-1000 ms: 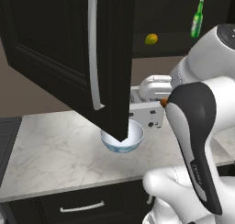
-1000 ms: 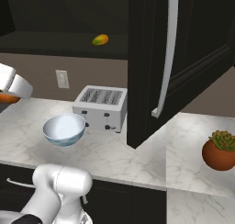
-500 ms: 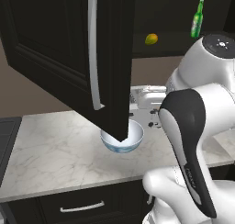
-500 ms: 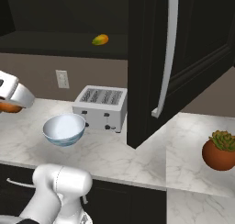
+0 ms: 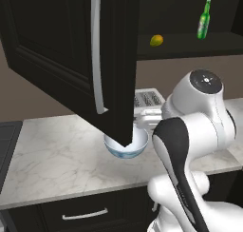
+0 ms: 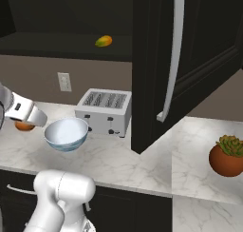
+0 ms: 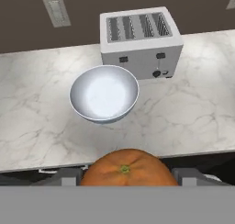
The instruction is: Open the cabinet. Pick the tangerine and mango from the cabinet and place them into the bowl. Then close the cabinet.
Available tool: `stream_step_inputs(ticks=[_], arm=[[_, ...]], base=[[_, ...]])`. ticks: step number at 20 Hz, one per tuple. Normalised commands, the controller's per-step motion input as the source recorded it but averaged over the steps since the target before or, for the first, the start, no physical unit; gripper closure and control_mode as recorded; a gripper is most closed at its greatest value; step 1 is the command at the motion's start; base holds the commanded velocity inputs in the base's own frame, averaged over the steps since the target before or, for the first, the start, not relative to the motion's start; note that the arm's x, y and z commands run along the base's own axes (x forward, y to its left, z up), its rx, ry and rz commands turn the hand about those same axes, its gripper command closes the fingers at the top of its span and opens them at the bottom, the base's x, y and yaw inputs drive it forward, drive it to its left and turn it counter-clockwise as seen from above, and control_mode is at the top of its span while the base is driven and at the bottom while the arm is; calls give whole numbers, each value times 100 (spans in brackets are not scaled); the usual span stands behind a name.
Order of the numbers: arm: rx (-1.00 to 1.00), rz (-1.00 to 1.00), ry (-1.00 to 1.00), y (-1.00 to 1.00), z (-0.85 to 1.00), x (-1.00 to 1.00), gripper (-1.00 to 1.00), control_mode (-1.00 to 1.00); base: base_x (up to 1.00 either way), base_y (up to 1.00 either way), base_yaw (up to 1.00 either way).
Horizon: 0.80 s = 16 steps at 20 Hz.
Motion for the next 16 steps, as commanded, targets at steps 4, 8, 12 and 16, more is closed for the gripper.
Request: stream_step_inputs(ticks=[4, 8, 12, 16], arm=[[4, 0, 3, 2, -41, 90, 100, -100], [10, 0, 9, 10, -34, 100, 100, -100], [10, 0, 10, 8, -26, 68, 100, -100], [0, 0, 2, 0, -4, 0, 100, -100]], base=[[0, 0, 0], [0, 0, 0], [0, 0, 0], [0, 0, 0]])
